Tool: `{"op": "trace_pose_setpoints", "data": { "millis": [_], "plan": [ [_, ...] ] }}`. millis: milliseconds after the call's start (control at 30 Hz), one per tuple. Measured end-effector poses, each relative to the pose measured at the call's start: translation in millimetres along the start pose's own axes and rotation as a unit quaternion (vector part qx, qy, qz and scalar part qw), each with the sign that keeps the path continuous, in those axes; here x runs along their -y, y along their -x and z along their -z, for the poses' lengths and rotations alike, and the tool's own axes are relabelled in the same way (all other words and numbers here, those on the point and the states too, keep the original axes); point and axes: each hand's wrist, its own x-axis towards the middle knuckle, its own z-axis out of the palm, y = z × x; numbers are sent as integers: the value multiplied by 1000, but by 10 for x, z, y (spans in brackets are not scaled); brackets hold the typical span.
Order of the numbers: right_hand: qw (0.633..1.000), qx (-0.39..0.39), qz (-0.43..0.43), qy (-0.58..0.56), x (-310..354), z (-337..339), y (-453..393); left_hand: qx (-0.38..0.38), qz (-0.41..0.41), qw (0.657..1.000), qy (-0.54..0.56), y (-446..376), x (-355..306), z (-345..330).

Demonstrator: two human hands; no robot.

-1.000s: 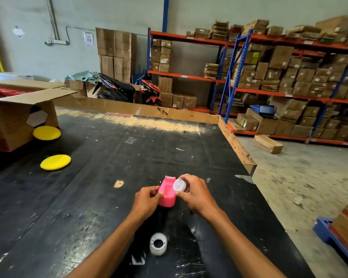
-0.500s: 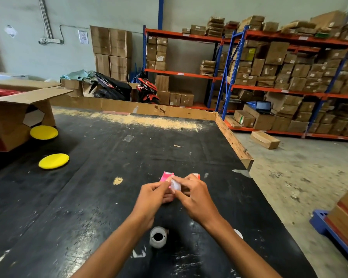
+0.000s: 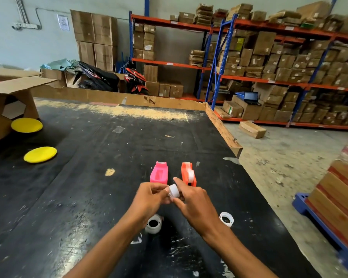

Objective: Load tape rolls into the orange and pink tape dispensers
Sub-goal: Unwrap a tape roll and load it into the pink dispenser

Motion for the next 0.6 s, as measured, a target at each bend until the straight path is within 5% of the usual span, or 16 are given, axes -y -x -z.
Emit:
{"op": "trace_pose_setpoints", "data": {
  "millis": [367, 600],
  "plan": [
    [997, -25, 22, 63, 91, 135, 138, -30, 13, 994, 101, 86, 23, 71],
    [944, 236, -20, 229, -35, 77, 274, -43, 21, 991, 127, 133, 104, 345]
  ]
}}
